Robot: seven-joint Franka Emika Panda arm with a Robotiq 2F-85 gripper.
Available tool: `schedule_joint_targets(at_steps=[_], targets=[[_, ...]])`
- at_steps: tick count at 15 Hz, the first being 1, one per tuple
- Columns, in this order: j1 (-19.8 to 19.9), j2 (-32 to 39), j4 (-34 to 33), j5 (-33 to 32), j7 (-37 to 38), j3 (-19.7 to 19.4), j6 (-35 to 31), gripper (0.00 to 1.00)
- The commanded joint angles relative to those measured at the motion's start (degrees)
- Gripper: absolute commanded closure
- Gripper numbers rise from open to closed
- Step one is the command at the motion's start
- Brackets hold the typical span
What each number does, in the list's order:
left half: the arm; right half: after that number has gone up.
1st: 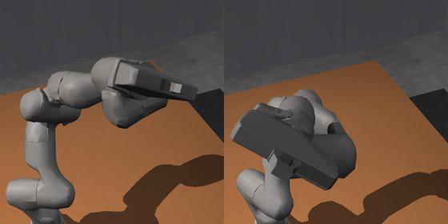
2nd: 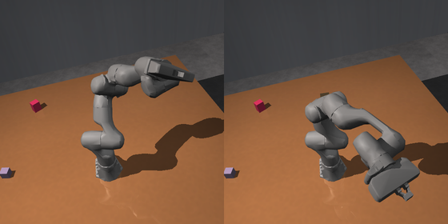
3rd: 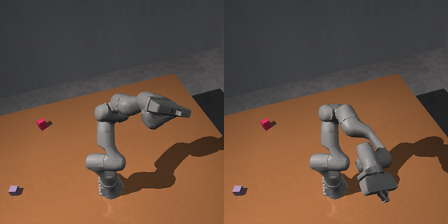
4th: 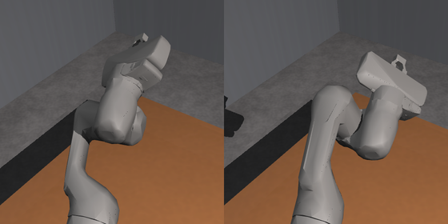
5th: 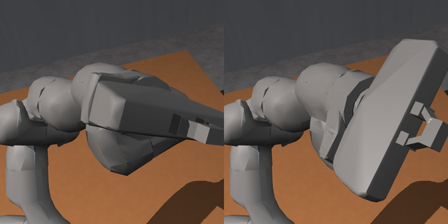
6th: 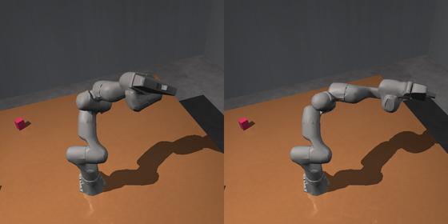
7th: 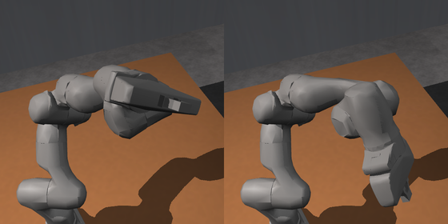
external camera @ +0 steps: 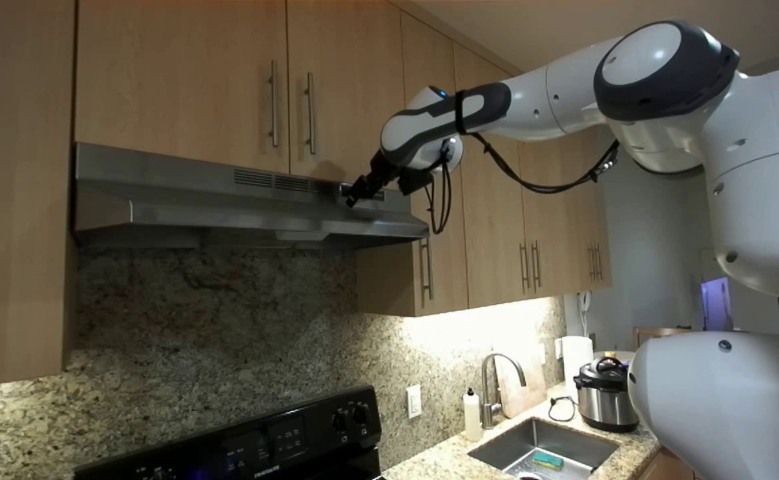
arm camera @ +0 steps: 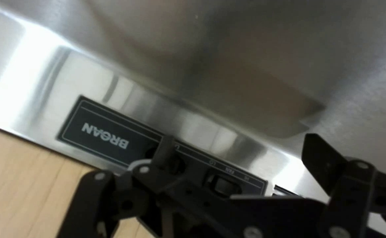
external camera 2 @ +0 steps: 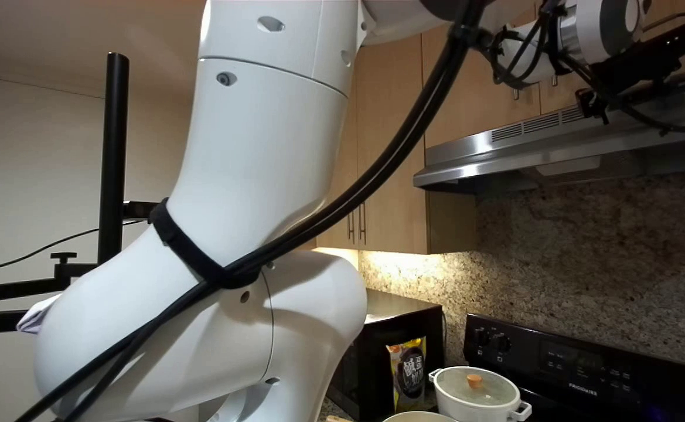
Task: Turn on the light of the hood
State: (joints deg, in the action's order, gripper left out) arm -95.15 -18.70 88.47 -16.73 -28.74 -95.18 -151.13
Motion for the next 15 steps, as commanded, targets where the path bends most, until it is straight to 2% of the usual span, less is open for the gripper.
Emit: schedule_joint_targets(at_steps=[1,7,15], targets=[[-3.9,-2.3,-3.0,-3.8,1.7,-1.8,2.3,0.00],[-8.2,-4.6,-6.1,-6.9,2.0,-3.0,4.2,0.00],[-10.7,-5.6,-8.5,-8.8,2.1,-2.3,6.2,0.00]])
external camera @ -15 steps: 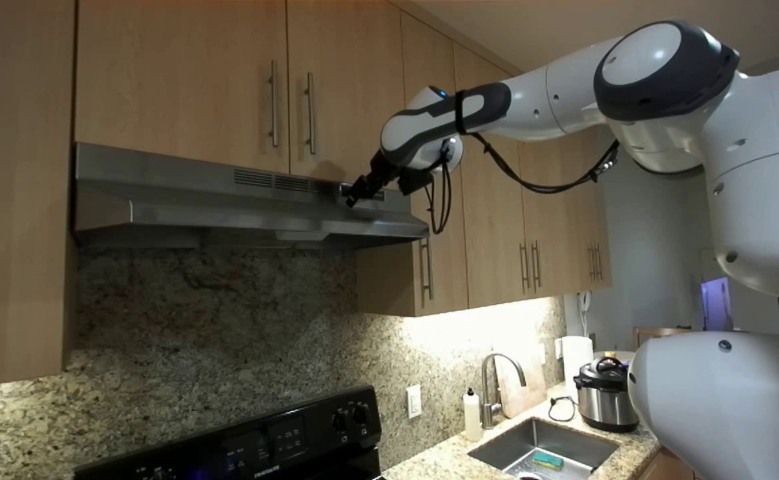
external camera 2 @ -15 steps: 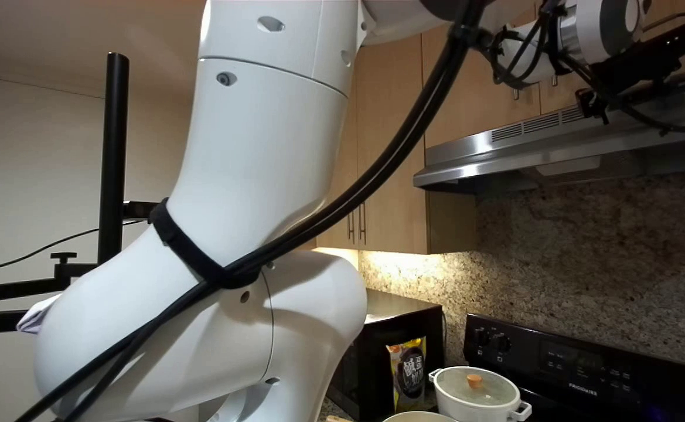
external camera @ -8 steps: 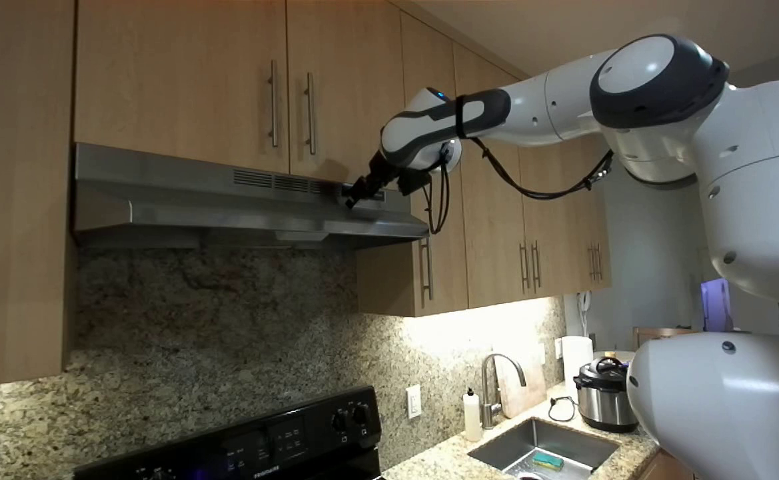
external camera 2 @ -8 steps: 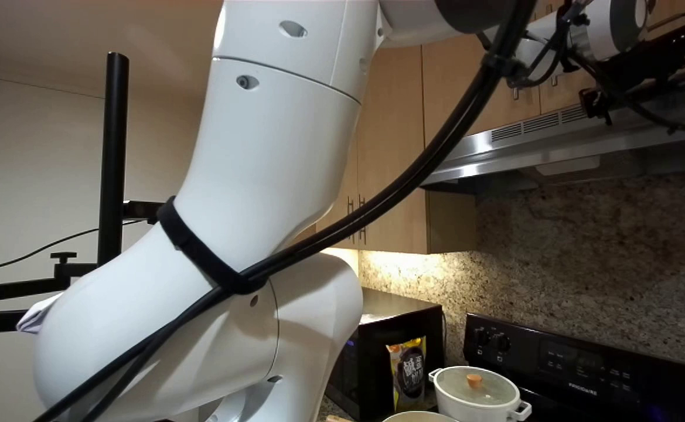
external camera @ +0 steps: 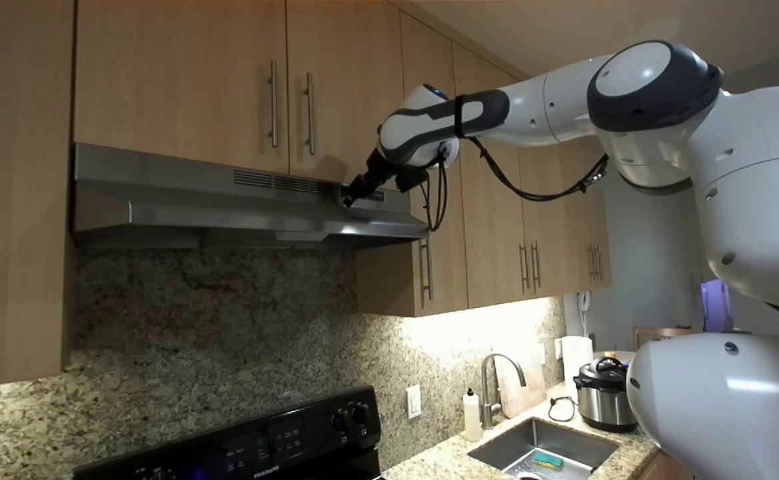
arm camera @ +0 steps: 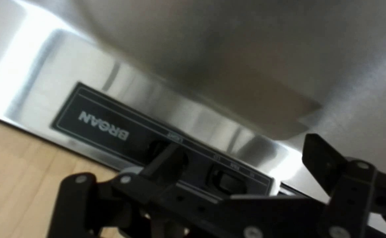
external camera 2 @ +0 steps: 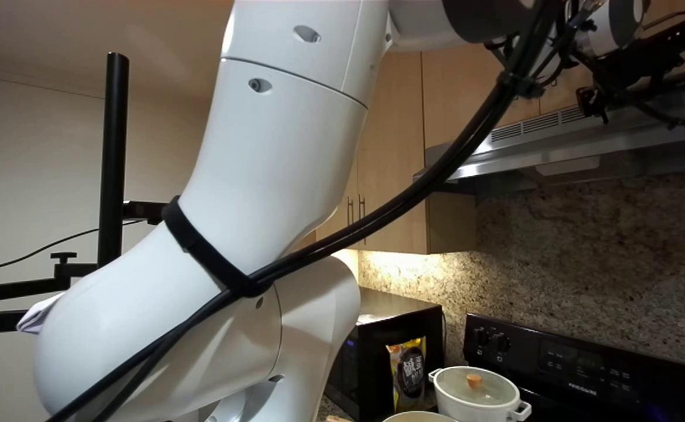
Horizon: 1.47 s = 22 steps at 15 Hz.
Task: Turn on the light of the hood
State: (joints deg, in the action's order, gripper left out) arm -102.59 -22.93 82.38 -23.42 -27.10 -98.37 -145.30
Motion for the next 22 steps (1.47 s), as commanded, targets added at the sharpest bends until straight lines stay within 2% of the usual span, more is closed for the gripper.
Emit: schedule_joint_targets(at_steps=[1,6,11,18,22], targets=[[-4.4,-1.6,-3.1,-2.2,0.4,0.8,0.4,0.00],[-8.2,-2.2,-5.0,-2.4,0.2,0.0,0.4,0.00],[-8.1,-2.9,-5.7,-2.1,0.7,-0.3,0.4,0.00],[-3.9,-2.6,-4.8,-0.8,0.5,2.4,-0.4,0.00],[1.3,-1.9,-2.3,0.6,0.1,7.3,-1.2,0.00]])
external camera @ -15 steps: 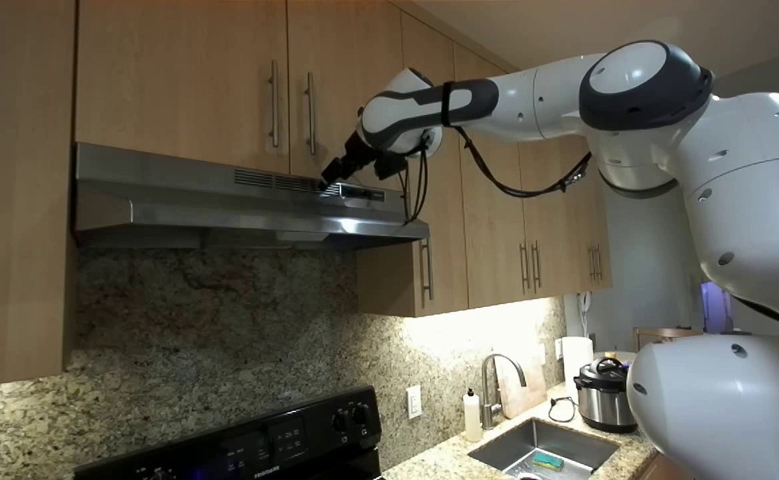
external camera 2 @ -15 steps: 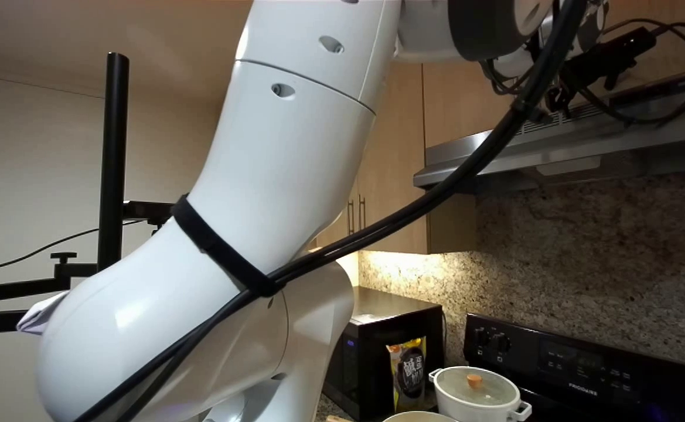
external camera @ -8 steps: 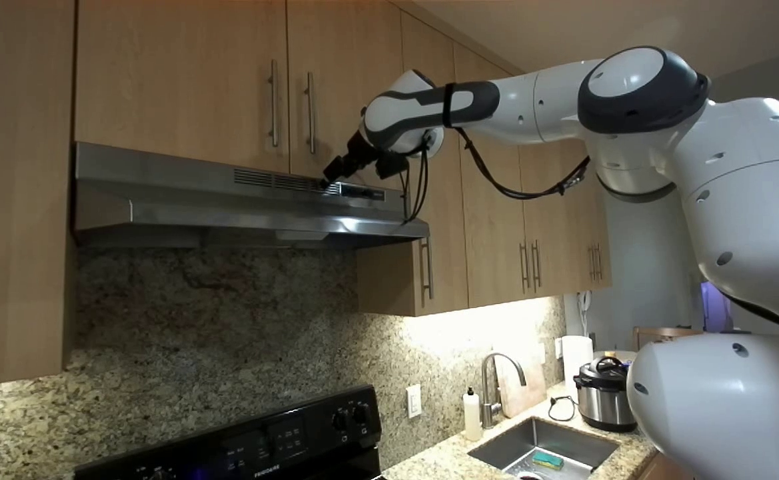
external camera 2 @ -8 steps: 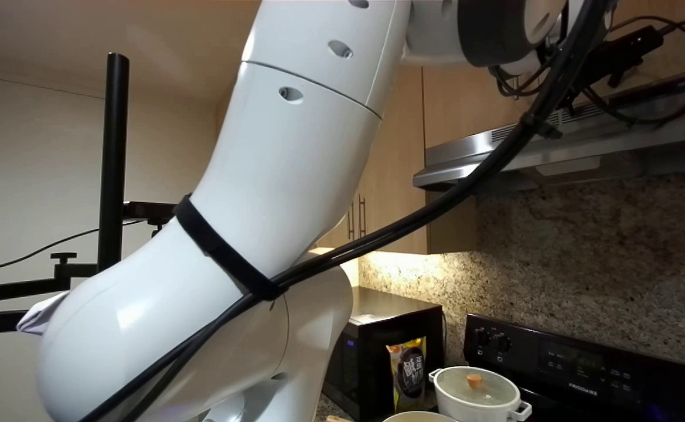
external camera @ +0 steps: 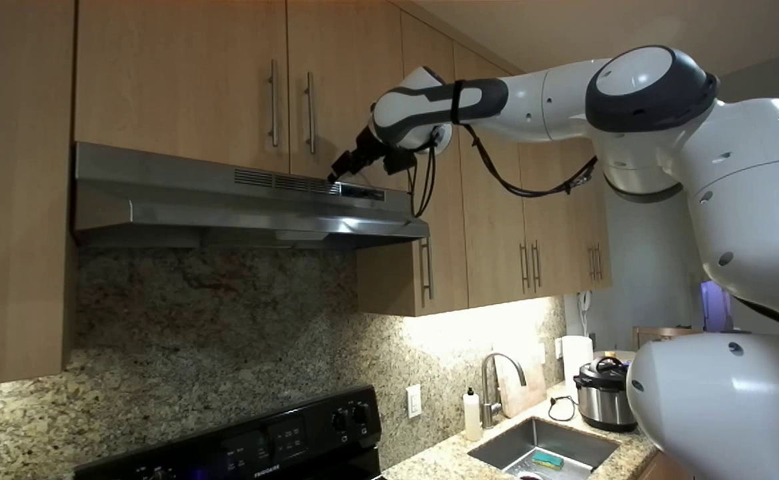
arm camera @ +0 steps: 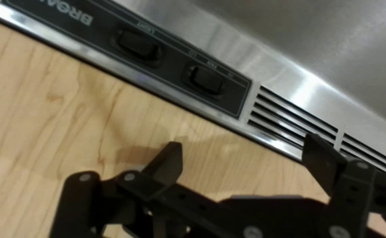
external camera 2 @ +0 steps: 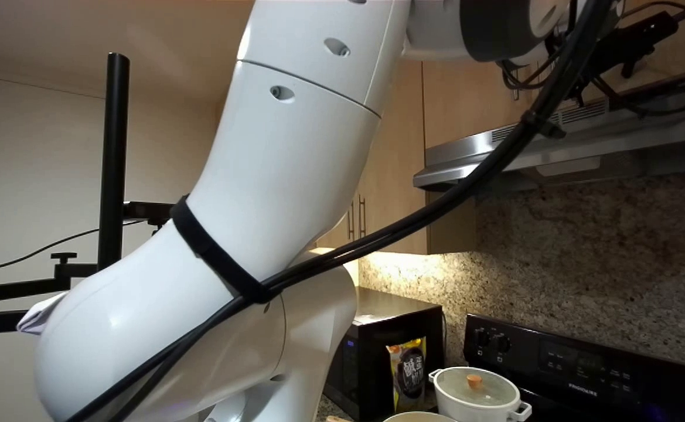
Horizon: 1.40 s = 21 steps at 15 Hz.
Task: Turn on the light of the hood
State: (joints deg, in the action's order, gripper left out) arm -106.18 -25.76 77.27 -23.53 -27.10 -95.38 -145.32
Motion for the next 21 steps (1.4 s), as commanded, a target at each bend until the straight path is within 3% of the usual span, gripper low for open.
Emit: schedule_joint_targets(at_steps=[1,9,17,21], targets=[[6.3,1.3,3.6,0.9,0.3,5.6,-1.2,0.00],[18.2,2.7,11.6,3.2,1.7,12.8,-2.6,0.00],[32.0,3.2,18.7,8.7,0.3,23.9,-4.1,0.00],[37.5,4.6,20.6,12.1,-0.6,26.5,-4.2,0.00]])
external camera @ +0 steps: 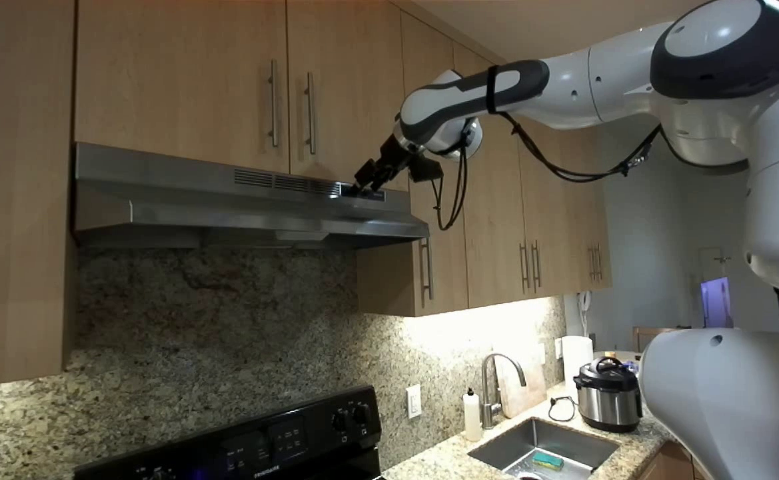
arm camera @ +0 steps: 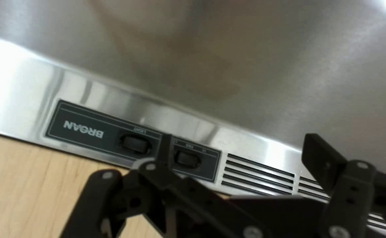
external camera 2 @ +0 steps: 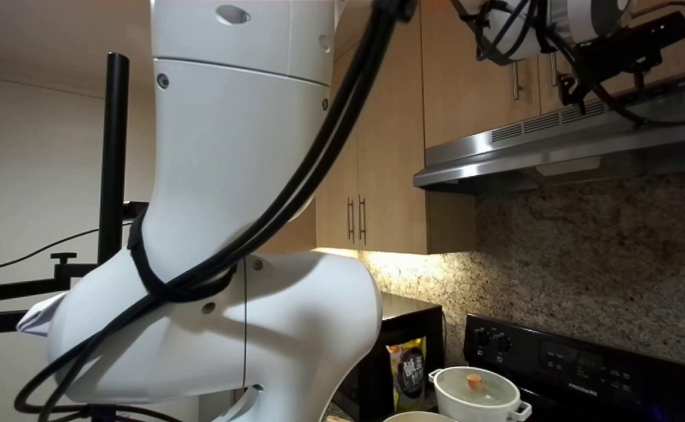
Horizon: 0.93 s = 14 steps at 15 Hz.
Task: Turn on the light of the hood
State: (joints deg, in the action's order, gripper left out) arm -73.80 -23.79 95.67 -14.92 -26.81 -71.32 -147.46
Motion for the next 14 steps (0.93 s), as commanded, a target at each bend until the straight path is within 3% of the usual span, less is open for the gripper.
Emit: schedule_joint_targets(at_steps=[1,4,14], targets=[[5.8,3.0,2.2,4.5,-1.2,2.7,-2.0,0.00],[7.0,4.0,2.3,7.0,-2.3,3.0,-2.2,0.00],[4.3,8.8,0.5,15.1,-6.3,-1.1,-2.8,0.00]])
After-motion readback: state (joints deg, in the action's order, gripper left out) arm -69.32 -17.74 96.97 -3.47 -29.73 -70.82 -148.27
